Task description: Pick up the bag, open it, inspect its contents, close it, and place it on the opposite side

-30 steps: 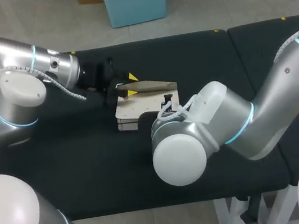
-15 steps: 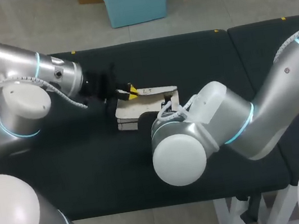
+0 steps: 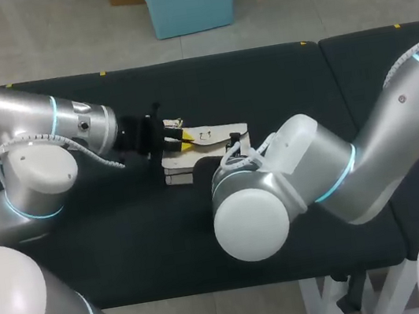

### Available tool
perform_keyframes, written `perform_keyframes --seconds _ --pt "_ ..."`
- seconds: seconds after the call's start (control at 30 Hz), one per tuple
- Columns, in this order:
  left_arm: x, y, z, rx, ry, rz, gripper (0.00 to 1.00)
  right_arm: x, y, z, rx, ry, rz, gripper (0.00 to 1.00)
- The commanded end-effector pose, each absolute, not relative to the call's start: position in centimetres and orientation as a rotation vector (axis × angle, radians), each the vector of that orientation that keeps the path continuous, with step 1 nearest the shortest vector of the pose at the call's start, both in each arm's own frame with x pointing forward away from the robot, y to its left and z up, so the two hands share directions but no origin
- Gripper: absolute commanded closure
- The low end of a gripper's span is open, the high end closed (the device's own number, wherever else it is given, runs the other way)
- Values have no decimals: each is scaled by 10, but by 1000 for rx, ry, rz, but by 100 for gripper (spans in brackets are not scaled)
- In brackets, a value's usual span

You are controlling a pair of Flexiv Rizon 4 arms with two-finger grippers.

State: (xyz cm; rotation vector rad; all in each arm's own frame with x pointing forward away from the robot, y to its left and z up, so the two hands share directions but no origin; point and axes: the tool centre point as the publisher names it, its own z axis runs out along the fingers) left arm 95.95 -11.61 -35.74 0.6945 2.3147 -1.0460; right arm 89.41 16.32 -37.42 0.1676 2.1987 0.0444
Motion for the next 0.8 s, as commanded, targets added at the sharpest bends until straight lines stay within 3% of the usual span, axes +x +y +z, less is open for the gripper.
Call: perform_keyframes --seconds 0.03,0.8 --pt "962 -113 -362 681 2314 -1026 100 893 161 -380 157 2181 66 100" --pt "972 -113 -370 693 2348 -924 100 893 161 -380 157 2181 66 100"
